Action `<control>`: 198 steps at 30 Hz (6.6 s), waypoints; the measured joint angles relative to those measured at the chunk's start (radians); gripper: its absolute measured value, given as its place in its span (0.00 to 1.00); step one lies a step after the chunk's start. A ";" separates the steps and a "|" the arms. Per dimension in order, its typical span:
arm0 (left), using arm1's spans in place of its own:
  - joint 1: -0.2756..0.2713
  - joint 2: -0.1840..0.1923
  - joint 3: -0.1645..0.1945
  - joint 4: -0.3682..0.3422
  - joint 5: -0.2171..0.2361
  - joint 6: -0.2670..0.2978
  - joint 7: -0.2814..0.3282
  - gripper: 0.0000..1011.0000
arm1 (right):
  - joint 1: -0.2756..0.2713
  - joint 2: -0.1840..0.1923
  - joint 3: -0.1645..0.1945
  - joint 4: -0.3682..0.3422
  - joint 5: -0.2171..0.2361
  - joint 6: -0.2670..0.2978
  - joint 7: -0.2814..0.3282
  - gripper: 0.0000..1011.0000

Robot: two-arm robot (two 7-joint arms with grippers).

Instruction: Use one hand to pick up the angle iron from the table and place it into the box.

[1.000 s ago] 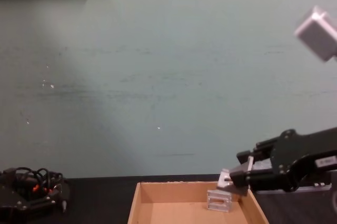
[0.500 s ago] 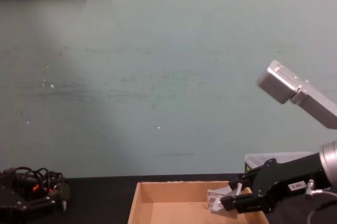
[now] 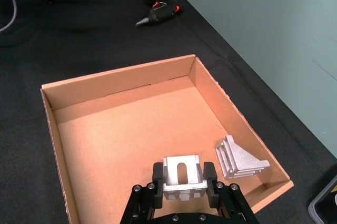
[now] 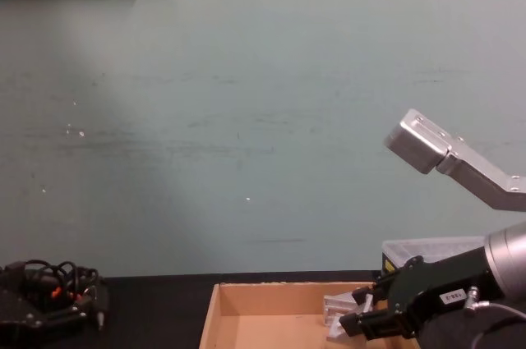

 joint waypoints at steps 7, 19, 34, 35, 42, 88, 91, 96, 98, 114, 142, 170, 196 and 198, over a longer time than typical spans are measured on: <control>0.000 0.000 0.000 0.000 0.000 0.000 0.000 0.99 | -0.007 0.001 0.009 -0.002 -0.002 0.008 0.002 0.63; 0.000 0.000 0.000 0.000 0.000 0.000 0.000 0.99 | -0.053 0.041 0.067 -0.102 0.038 0.009 -0.012 0.97; 0.000 0.000 0.000 0.000 0.000 0.000 0.000 0.99 | -0.201 0.220 0.151 -0.431 0.190 -0.011 0.056 0.99; 0.000 0.000 0.000 0.000 0.000 0.000 0.000 0.99 | -0.217 0.241 0.155 -0.464 0.207 -0.015 0.072 0.99; 0.000 0.000 0.000 0.000 0.000 0.000 0.000 0.99 | -0.264 0.312 0.145 -0.571 0.256 -0.028 0.135 0.99; 0.000 0.000 0.000 0.000 0.000 0.000 0.000 0.99 | -0.097 0.131 -0.201 -0.314 0.115 -0.058 0.246 0.99; 0.000 0.000 0.000 0.000 0.000 0.000 0.000 0.99 | -0.088 0.117 -0.209 -0.293 0.115 -0.062 0.248 0.99; 0.000 0.000 0.000 0.000 0.000 0.000 0.000 0.99 | -0.073 0.094 -0.219 -0.255 0.116 -0.067 0.255 0.99; 0.000 0.000 0.000 0.000 0.000 0.000 0.000 0.99 | -0.069 0.087 -0.221 -0.244 0.116 -0.070 0.257 0.99; 0.000 0.000 0.000 0.000 0.000 0.000 0.000 0.99 | -0.040 0.030 -0.244 -0.145 0.120 -0.096 0.278 0.99; 0.000 0.000 0.000 0.000 0.000 0.000 0.000 0.99 | -0.043 0.027 -0.251 -0.142 0.120 -0.098 0.279 0.60; 0.000 0.000 0.000 0.000 0.000 0.000 0.000 0.99 | -0.126 0.167 -0.086 -0.438 0.266 -0.072 0.157 0.46; 0.000 0.000 0.000 0.000 0.000 0.000 0.000 0.99 | -0.064 0.036 0.001 -0.197 0.124 -0.036 -0.111 0.46; 0.000 0.000 0.000 0.000 0.000 0.000 0.000 0.99 | -0.054 0.022 -0.002 -0.173 0.115 -0.031 -0.113 0.46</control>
